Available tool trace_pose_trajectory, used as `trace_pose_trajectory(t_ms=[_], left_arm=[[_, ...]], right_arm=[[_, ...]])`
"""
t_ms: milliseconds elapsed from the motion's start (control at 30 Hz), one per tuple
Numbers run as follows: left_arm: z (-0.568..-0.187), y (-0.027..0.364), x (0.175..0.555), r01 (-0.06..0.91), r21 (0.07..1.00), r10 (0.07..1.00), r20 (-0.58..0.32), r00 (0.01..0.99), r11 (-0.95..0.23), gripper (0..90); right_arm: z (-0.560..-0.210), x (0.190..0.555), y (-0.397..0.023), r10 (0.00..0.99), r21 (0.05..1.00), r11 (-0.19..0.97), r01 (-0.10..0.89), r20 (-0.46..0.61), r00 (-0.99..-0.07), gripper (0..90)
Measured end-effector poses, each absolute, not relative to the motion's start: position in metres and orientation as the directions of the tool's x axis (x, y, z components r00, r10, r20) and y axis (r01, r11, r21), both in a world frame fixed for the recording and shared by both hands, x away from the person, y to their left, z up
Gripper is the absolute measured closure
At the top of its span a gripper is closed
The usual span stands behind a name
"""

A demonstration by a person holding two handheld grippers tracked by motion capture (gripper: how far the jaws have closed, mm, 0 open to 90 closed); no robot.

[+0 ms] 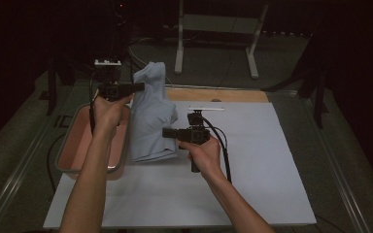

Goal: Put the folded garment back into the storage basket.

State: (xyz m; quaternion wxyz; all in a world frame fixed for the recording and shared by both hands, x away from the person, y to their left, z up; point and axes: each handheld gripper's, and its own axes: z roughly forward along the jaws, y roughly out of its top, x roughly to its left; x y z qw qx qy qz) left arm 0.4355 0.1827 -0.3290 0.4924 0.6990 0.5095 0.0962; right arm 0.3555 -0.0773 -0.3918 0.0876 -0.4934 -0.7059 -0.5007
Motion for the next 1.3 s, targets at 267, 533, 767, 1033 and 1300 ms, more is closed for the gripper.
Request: trace_pose_trajectory(t_ms=[267,533,767,1033,1300], left_arm=[[-0.324,0.187,0.434,0.612,0.79,0.82,-0.341,0.459,-0.014,88.4],[-0.319,0.193,0.431,0.605,0.796,0.831,-0.323,0.452,-0.02,88.4],[-0.318,0.197,0.429,0.604,0.797,0.837,-0.317,0.447,-0.021,88.4],[-0.317,0.203,0.428,0.605,0.796,0.841,-0.316,0.438,-0.016,88.4],[-0.317,0.209,0.426,0.607,0.795,0.846,-0.315,0.431,-0.013,88.4]], right_arm=[[-0.392,0.356,-0.066,0.599,0.615,0.015,0.789,0.626,-0.499,82.1],[-0.391,0.358,-0.054,0.59,0.611,0.003,0.791,0.638,-0.495,82.1],[-0.396,0.36,-0.044,0.587,0.604,0.005,0.797,0.644,-0.491,82.1],[-0.398,0.36,-0.032,0.581,0.6,0.019,0.8,0.644,-0.497,82.1],[-0.399,0.36,-0.022,0.577,0.601,0.032,0.799,0.641,-0.506,82.1]])
